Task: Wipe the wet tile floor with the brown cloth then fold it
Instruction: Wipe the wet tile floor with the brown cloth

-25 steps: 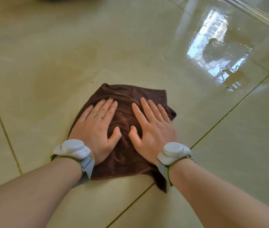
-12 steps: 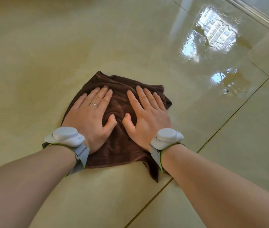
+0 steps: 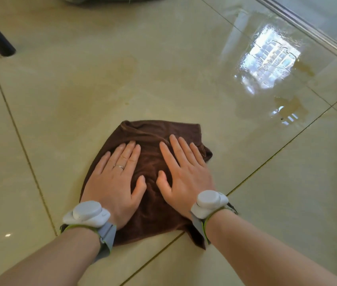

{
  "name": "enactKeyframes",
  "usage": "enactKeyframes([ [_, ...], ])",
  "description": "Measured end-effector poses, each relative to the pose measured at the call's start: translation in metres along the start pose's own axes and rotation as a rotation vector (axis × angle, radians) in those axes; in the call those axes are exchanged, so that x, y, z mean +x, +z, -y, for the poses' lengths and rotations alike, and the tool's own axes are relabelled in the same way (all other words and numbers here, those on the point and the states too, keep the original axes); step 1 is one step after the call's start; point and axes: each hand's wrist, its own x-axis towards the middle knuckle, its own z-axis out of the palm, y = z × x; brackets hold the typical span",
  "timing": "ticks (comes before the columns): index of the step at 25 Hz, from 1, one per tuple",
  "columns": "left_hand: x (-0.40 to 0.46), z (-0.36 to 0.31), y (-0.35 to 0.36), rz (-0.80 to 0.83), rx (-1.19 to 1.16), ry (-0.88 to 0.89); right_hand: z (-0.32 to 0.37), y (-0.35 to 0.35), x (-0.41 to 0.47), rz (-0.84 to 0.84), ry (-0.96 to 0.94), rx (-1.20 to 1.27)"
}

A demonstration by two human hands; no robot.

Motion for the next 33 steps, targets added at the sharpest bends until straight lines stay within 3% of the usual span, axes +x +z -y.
enactKeyframes([
  [7, -0.049, -0.003, -0.002, 0.026, -0.001, -0.060, 0.011, 0.001, -0.031, 0.038, -0.086, -0.018],
  [13, -0.009, 0.011, -0.004, 0.044, 0.001, 0.013, 0.000, -0.001, -0.008, 0.024, -0.070, -0.005],
  [24, 0.084, 0.027, -0.005, -0.016, -0.039, -0.063, -0.007, 0.008, 0.104, -0.066, 0.032, -0.039],
  [33, -0.021, 0.047, -0.016, -0.003, -0.027, -0.135, 0.039, 0.004, 0.038, 0.061, -0.178, -0.068],
])
